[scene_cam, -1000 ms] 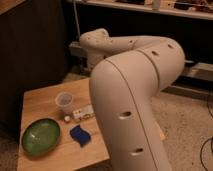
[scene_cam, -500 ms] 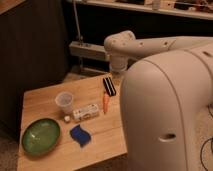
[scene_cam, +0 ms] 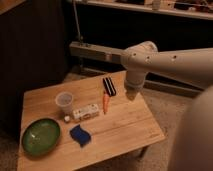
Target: Move the arm in a circular motion
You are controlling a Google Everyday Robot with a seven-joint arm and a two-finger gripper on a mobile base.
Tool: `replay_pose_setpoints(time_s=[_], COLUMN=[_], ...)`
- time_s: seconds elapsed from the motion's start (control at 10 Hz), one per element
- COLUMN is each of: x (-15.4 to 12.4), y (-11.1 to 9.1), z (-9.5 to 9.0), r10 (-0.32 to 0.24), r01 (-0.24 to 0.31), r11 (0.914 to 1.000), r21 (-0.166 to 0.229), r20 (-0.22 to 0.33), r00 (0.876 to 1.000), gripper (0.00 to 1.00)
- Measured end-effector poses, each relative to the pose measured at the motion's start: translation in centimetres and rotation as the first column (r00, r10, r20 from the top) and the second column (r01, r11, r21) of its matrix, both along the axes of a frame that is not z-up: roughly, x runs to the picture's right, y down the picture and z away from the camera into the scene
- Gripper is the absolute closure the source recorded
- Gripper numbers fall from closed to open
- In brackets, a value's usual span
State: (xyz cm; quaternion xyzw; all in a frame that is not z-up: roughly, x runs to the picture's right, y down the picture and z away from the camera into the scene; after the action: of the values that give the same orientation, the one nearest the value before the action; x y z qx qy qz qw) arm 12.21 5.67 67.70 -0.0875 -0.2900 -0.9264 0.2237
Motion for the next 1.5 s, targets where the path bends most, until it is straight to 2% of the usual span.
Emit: replay_pose_setpoints(time_s=[0.2, 0.4, 0.5, 0.8, 0.9, 1.0, 1.1, 1.2, 1.4, 1.5], x=[-1.5, -6.3, -8.3, -18.4, -20.7, -23.8, -25.7, -27.4, -30.4, -30.7], y=[2.7, 5.6, 6.3, 8.0, 8.1, 8.0, 7.8, 7.7, 6.1, 4.8], z=[-2.5, -5.4, -6.2, -7.9, -7.9, -7.2, -6.2, -5.1, -1.2, 0.5], r10=[-0.019, -0.088, -0.108, -0.144, -0.154, -0.173, -0.184, -0.193, -0.218, -0.221], r01=[0.02, 0.097, 0.122, 0.197, 0.218, 0.242, 0.255, 0.265, 0.284, 0.28], r11=[0.9995, 0.9938, 0.9906, 0.974, 0.9693, 0.9647, 0.9622, 0.9601, 0.9567, 0.9587], r21=[-0.024, -0.054, -0.062, -0.111, -0.114, -0.104, -0.094, -0.088, -0.062, -0.048], r20=[0.036, 0.149, 0.19, 0.372, 0.406, 0.445, 0.464, 0.478, 0.494, 0.492], r00=[0.999, 0.985, 0.976, 0.917, 0.901, 0.879, 0.866, 0.857, 0.842, 0.842], gripper=[0.96, 0.96, 0.96, 0.96, 0.96, 0.96, 0.96, 0.96, 0.96, 0.96])
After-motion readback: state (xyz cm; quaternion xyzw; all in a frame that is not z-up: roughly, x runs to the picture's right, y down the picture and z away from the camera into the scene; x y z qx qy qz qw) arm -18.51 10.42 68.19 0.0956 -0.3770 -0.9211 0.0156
